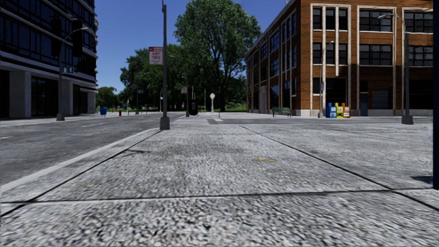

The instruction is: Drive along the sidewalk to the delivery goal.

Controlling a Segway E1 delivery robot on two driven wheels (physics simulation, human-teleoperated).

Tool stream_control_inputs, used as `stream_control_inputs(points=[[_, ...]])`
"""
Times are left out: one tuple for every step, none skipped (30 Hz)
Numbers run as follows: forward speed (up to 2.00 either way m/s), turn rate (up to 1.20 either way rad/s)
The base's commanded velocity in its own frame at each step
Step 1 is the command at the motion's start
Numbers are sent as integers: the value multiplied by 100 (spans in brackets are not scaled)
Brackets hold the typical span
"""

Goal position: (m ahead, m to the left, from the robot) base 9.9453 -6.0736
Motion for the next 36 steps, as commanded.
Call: stream_control_inputs(points=[[200, -55], [200, -55], [200, -54], [200, -54], [200, -54], [200, -54], [200, -54], [200, -54], [200, -53], [200, -53], [200, -53], [200, -53], [200, -53], [200, -53], [200, -53], [200, -53], [200, -53], [200, -53], [200, -53], [200, -53], [200, -53], [200, -53], [200, -54], [200, -54], [200, -54], [200, -55], [200, -55], [200, -55], [200, -55], [200, -55], [200, -55], [200, -55], [200, -55], [200, -55], [200, -55], [200, -55]])
